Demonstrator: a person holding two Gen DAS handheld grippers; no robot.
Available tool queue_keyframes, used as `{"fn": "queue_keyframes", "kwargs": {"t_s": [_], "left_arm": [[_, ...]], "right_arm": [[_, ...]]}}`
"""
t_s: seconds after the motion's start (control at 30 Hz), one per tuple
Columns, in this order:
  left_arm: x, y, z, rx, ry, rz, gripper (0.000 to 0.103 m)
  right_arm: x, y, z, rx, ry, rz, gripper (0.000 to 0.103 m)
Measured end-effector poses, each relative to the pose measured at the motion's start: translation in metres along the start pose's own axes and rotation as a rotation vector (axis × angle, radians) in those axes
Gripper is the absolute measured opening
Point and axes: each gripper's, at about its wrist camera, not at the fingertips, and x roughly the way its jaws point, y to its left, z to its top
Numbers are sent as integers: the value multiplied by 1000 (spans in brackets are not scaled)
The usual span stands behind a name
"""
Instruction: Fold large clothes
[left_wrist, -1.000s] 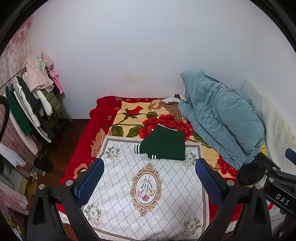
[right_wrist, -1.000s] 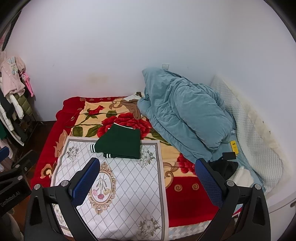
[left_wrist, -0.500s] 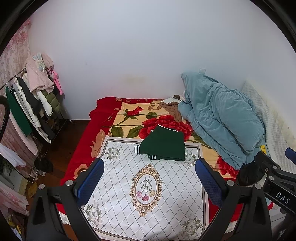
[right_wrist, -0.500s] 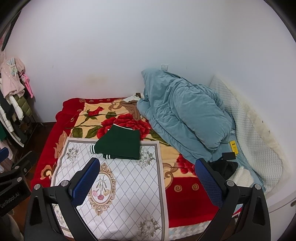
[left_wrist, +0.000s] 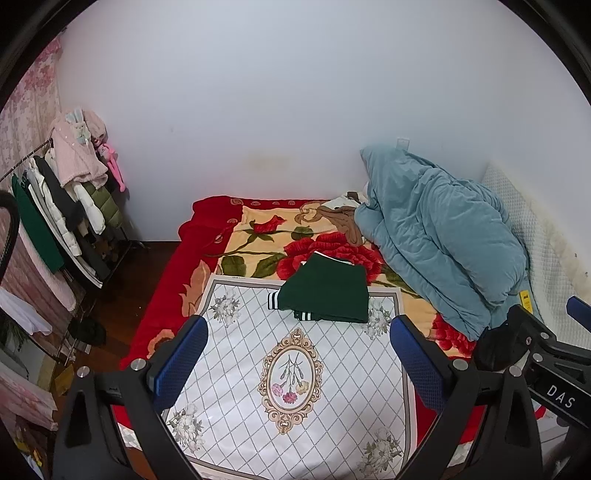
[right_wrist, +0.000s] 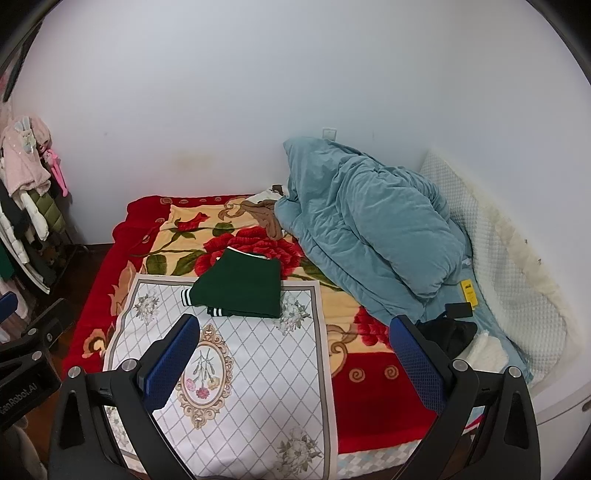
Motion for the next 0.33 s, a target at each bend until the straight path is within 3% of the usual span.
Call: {"fn": "queue_keyframes", "kwargs": {"t_s": [0.33], "left_arm": [[-1,0,0,-1,-2,2,101]], "right_arm": [[-4,0,-2,1,-3,-5,103]]}}
